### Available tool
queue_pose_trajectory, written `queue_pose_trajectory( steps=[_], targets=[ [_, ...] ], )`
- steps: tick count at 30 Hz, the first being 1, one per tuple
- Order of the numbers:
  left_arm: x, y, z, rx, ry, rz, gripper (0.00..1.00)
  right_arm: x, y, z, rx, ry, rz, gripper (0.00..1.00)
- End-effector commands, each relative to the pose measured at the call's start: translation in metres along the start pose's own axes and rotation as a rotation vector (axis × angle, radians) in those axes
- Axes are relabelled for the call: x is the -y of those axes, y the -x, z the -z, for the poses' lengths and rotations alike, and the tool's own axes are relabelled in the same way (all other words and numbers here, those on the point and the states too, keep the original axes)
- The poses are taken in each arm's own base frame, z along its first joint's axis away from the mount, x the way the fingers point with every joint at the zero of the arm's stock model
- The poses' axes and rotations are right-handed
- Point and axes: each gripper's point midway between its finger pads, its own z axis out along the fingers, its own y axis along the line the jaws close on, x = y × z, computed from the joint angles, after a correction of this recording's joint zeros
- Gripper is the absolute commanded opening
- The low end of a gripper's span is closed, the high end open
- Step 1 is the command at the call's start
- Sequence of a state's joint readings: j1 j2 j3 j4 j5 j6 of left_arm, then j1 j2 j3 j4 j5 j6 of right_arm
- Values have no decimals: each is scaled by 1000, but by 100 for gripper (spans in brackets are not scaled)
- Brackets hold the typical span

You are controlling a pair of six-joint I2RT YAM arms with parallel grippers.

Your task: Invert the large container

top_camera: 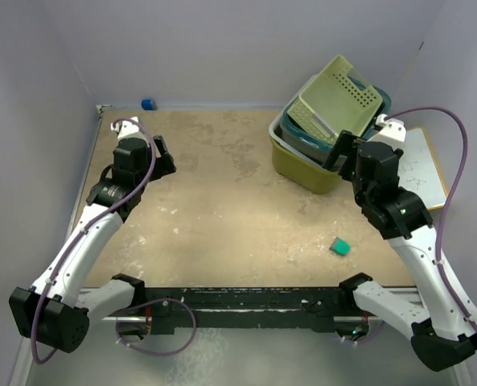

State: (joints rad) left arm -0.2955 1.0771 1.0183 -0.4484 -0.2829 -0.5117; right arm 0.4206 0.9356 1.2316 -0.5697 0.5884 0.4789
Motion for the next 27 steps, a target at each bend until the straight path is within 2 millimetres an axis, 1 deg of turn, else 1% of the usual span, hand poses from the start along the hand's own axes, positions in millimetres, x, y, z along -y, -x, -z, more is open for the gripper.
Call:
queue_pose_trajectory(
  steps=[1,7,13,15,17,19,21,23,24,25,27],
  targets=[
    [6,27,9,104,-33,21,78,1,13,7,54,13,-22,100],
    [10,36,18,135,-68,37,78,4,12,6,57,-1,-27,100],
    [12,37,22,147,-86,39,77,3,10,6,50,3,-23,100],
    [18,34,23,137,-121,30,77,-2,12,7,51,23,-47,100],
    [28,28,20,121,-178,26,77,-13,17,6,45,59,-66,100],
    [35,17,14,85,-209,46,77,-26,24,-4,40,75,-42,100],
    [43,4,10,44,-229,54,77,-40,26,-27,12,55,11,100],
    [51,-5,12,29,-236,42,77,-58,36,-46,-17,83,41,100],
    [54,-8,13,25,-237,34,77,-68,43,-55,-31,101,39,100],
    [56,-11,15,22,-241,29,77,-80,59,-60,-27,136,14,100],
    [56,-14,18,11,-244,24,77,-88,71,-83,-66,159,-55,99]
  ],
)
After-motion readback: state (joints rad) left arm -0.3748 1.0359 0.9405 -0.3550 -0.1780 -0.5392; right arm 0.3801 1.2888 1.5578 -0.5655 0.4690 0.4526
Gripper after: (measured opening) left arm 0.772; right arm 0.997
